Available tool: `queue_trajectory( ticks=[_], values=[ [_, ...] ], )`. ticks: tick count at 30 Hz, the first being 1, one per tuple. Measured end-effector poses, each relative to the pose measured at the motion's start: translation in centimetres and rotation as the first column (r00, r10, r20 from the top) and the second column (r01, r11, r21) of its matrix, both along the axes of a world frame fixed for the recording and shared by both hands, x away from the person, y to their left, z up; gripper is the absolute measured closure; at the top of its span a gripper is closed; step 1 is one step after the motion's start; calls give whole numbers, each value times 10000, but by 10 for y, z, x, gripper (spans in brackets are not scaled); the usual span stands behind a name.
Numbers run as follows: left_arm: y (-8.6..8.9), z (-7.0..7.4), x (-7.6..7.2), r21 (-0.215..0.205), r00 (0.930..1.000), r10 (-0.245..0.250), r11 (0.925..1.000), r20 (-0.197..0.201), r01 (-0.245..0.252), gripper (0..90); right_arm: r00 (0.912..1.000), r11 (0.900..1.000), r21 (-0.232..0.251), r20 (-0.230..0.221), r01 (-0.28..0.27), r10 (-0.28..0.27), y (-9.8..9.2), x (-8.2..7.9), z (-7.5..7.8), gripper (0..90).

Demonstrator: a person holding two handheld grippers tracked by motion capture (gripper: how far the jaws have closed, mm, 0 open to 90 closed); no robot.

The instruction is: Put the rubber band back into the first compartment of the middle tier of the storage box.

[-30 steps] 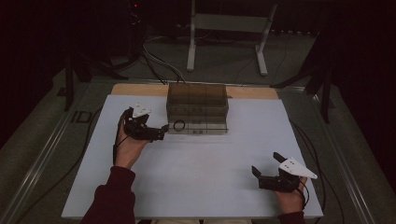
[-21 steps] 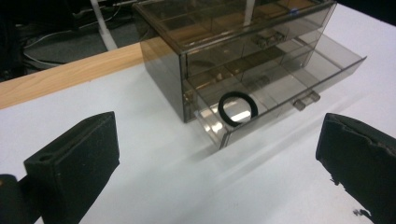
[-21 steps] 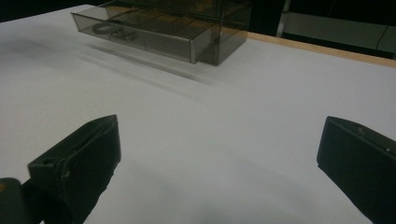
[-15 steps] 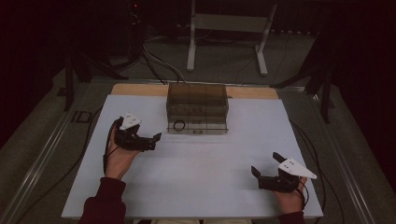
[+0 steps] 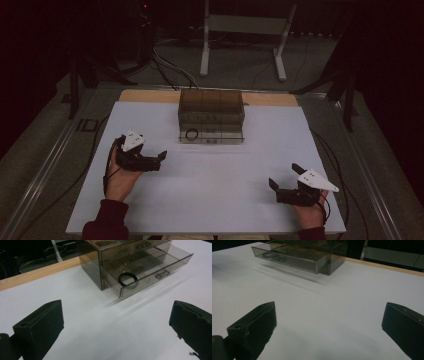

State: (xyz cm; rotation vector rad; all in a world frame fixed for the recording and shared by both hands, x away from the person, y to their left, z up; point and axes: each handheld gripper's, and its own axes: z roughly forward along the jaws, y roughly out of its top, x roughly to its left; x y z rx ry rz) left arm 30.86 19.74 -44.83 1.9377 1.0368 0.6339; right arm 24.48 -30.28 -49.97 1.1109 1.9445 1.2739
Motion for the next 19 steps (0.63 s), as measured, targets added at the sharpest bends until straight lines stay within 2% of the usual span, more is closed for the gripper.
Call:
queue_trajectory(
  ticks=[4, 6, 9, 10, 11, 12, 14, 19],
  values=[
    [3, -5, -9, 86, 9998, 54, 9999, 170, -55, 3, 10000, 10000, -5, 33, -26, 26, 0, 0, 0, 3],
    [8, -13, -21, 80, 9992, 150, 9999, 376, -153, 3, 10000, 10000, 26, 53, -34, 34, 0, -1, 0, 2],
    [15, -24, -35, -133, 9980, 350, 9993, 533, -344, 3, 10000, 10000, 24, 65, -38, 37, 0, -1, 1, 2],
    [15, -24, -35, -133, 9980, 350, 9993, 533, -344, 3, 10000, 10000, 34, 64, -38, 38, 0, -2, 1, 2],
    [20, -31, -43, -258, 9964, 505, 9985, 675, -489, 3, 10000, 10000, 27, 71, -35, 34, 0, -2, 1, 2],
    [20, -31, -43, -258, 9964, 505, 9985, 675, -489, 3, 10000, 10000, 30, 69, -32, 32, 0, -2, 1, 2],
    [27, -38, -48, -518, 9951, 739, 9962, 663, -706, 3, 10000, 10000, 33, 60, -37, 37, 1, -2, 1, 2],
    [31, -39, -50, -754, 9928, 905, 9935, 779, -847, 3, 10000, 10000, -24, 77, -60, 60, 1, -2, 1, 3]
  ],
)
